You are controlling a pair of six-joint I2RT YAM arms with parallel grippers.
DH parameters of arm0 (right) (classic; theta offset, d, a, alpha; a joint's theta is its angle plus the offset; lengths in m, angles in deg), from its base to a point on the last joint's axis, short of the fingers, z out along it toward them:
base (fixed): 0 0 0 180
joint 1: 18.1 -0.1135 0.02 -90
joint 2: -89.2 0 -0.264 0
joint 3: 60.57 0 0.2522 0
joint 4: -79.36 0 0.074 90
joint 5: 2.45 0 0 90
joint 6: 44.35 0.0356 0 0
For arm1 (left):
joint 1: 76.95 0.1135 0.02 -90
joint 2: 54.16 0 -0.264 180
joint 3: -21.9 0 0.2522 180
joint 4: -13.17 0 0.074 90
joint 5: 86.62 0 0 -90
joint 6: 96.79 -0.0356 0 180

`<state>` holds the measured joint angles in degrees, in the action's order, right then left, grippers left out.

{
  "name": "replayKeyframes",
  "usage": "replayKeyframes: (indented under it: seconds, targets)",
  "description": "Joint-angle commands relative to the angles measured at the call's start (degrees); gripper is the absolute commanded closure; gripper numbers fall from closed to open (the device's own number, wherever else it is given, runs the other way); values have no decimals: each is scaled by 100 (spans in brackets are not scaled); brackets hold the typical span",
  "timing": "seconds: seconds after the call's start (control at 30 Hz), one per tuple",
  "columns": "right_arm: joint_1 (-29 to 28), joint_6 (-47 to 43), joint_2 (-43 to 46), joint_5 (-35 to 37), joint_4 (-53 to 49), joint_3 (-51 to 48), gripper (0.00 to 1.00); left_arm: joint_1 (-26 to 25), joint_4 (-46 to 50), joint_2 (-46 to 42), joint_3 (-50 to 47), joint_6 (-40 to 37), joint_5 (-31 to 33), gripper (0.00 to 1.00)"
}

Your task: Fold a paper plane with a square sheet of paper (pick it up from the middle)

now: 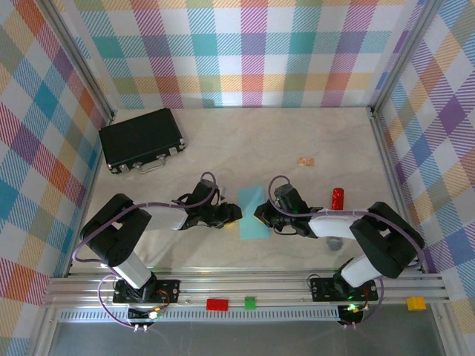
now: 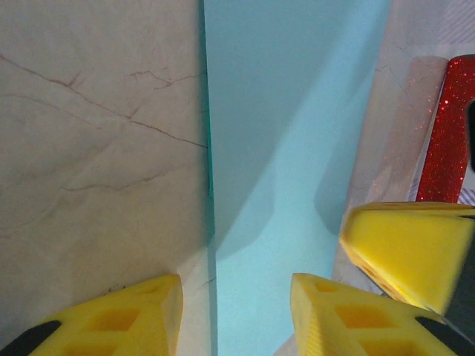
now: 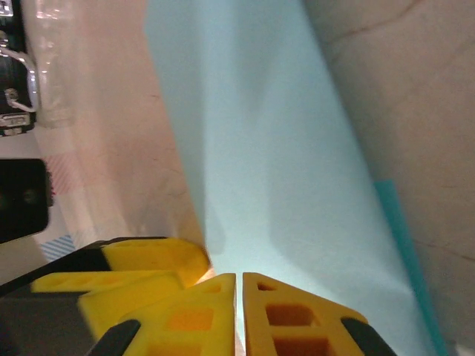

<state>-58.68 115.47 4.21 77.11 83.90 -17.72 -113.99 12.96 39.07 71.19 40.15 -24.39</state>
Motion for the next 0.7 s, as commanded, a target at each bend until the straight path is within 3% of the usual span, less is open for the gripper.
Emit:
replayKeyframes:
  seconds: [0.0, 0.33, 0.67]
  targets:
    - [-36, -77, -13, 269, -456, 143, 89, -67, 44, 184, 55, -121, 9, 58]
    - [160, 149, -721, 10, 117, -158, 90, -102, -1, 10, 27, -184, 52, 61]
    - [221, 140, -863, -108, 263, -210, 90, -128, -43, 63, 55, -187, -49, 59]
